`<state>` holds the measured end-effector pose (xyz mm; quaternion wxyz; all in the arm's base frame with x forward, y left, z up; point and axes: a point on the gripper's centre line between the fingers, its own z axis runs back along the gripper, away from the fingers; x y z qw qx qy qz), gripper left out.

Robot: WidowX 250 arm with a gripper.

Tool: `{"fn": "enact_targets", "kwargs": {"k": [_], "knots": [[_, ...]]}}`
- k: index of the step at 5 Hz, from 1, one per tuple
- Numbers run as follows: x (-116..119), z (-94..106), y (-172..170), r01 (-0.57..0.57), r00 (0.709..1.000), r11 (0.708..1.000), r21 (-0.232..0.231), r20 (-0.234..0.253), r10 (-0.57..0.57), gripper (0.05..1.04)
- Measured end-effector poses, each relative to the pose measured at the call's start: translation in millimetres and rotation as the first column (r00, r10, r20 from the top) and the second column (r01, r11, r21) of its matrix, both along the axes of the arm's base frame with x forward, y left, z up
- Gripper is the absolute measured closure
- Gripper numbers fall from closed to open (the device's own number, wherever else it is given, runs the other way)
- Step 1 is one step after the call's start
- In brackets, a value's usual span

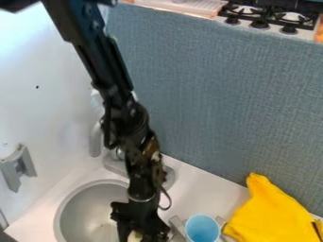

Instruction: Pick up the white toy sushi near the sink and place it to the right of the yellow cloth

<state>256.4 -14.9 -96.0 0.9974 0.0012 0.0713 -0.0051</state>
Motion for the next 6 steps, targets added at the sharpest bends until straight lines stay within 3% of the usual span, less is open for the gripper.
{"fn": "enact_targets", "kwargs": {"k": [1,2,3,4,5,6], "knots": [[4.7,53.6,-37.2,0.046,0.998,0.996,0.07,0.041,-0.049,0.496],[11.3,94.0,-75.5,0.099,0.992,0.991,0.093,0.069,-0.105,0.496],[35.0,124.8,-132.2,0.255,0.952,0.964,0.079,0.154,-0.264,0.496],[42.6,107.1,-174.5,0.392,0.913,0.92,0.019,0.115,-0.392,0.496],[42.7,93.5,-220.5,0.481,0.873,0.877,-0.008,0.092,-0.478,0.496],[33.8,68.3,-270.1,0.559,0.828,0.829,0.009,0.03,-0.559,0.496]]}}
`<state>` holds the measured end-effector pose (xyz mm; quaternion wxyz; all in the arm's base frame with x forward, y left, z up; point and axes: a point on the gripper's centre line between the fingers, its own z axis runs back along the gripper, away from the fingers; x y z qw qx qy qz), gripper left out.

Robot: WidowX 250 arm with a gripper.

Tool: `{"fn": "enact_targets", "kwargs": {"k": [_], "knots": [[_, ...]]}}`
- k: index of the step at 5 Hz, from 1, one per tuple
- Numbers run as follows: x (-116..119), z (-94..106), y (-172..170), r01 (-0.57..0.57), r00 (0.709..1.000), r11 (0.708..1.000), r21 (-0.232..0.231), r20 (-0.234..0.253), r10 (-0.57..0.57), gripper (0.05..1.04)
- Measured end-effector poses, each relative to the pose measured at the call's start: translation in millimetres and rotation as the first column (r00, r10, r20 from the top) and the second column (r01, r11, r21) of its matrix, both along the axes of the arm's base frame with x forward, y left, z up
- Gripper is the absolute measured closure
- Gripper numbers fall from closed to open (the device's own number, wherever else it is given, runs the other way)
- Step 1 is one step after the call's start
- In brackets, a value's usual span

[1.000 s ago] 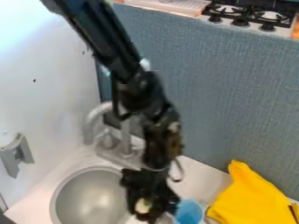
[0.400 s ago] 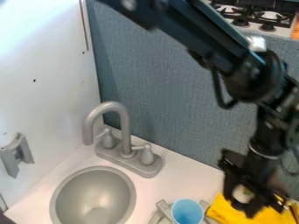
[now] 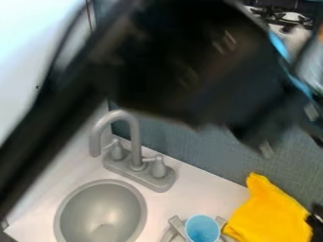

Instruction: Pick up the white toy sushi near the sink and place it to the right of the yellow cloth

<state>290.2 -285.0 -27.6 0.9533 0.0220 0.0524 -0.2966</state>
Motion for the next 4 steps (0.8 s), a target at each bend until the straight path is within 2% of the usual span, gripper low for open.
{"fn": "enact_targets", "kwargs": {"k": [1,3,4], "knots": [[-7.4,-20.8,-12.2,0.083,0.996,0.995,0.059,-0.049,-0.08,0.496],[-23.4,-45.7,5.8,0.07,0.994,0.989,0.132,-0.098,-0.057,0.496],[-26.2,-51.6,8.6,0.077,0.993,0.989,0.127,-0.102,-0.064,0.496]]}}
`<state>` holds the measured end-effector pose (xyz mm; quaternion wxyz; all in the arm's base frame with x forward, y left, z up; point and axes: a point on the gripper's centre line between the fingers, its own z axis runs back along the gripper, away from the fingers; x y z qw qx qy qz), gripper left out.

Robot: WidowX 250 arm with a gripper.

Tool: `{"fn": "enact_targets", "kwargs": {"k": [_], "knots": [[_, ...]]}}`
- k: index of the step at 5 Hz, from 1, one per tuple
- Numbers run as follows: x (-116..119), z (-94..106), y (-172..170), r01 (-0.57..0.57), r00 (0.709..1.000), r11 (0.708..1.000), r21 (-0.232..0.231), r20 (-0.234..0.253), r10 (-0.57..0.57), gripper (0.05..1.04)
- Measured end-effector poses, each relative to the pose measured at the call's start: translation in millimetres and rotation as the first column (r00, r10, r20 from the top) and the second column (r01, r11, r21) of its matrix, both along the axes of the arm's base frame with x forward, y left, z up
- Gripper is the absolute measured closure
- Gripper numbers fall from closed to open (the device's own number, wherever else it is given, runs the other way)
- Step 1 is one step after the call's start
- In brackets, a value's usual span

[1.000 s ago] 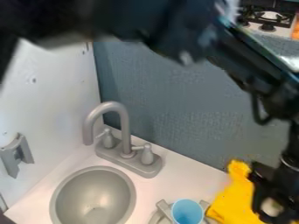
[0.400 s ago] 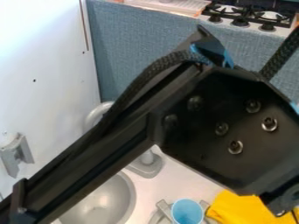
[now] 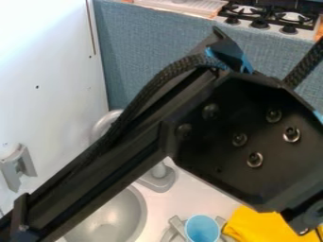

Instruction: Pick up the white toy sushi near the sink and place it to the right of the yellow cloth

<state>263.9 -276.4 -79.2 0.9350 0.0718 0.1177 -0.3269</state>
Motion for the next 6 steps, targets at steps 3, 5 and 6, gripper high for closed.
{"fn": "enact_targets", "kwargs": {"k": [3,5,6], "knots": [[8.9,-8.0,-8.1,0.014,1.0,0.992,-0.122,0.023,-0.011,0.148],[0.6,-5.1,10.5,-0.043,0.999,0.995,-0.086,0.016,0.045,0.087],[-5.6,7.1,24.4,-0.076,0.996,0.993,-0.09,0.042,0.08,0.087]]}}
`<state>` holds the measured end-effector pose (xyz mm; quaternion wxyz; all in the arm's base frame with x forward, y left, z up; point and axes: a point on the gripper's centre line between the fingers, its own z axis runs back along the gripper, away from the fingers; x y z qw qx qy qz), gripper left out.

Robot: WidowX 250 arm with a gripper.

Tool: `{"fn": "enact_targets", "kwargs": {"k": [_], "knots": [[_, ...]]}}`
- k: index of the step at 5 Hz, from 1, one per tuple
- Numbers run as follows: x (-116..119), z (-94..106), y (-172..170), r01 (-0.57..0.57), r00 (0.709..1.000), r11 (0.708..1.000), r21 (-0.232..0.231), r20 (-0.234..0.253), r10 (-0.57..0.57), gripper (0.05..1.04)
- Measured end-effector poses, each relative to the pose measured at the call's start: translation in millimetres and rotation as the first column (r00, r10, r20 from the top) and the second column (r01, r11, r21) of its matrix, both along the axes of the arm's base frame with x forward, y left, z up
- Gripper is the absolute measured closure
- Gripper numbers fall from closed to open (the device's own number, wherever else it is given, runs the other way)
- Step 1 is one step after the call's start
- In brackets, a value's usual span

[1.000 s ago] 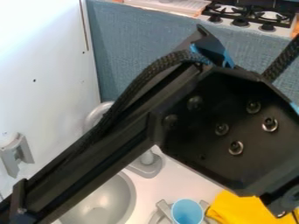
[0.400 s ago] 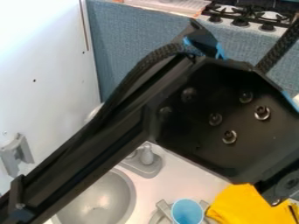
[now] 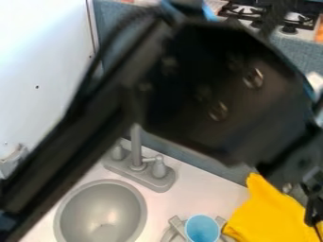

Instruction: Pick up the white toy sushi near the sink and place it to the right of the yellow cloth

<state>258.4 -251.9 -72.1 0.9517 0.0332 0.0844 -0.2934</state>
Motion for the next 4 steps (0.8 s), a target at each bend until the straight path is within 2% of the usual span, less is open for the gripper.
{"fn": "enact_targets", "kwargs": {"k": [1,2,3,4], "knots": [[-2.2,36.4,8.6,-0.042,0.996,0.999,-0.024,0.08,0.044,0.087],[-22.7,79.4,23.9,-0.104,0.983,0.994,-0.037,0.145,0.109,0.087],[-50.2,113.3,43.2,-0.196,0.961,0.98,-0.037,0.193,0.2,0.087],[-75.8,135.5,68.5,-0.348,0.911,0.935,-0.07,0.209,0.355,0.087]]}}
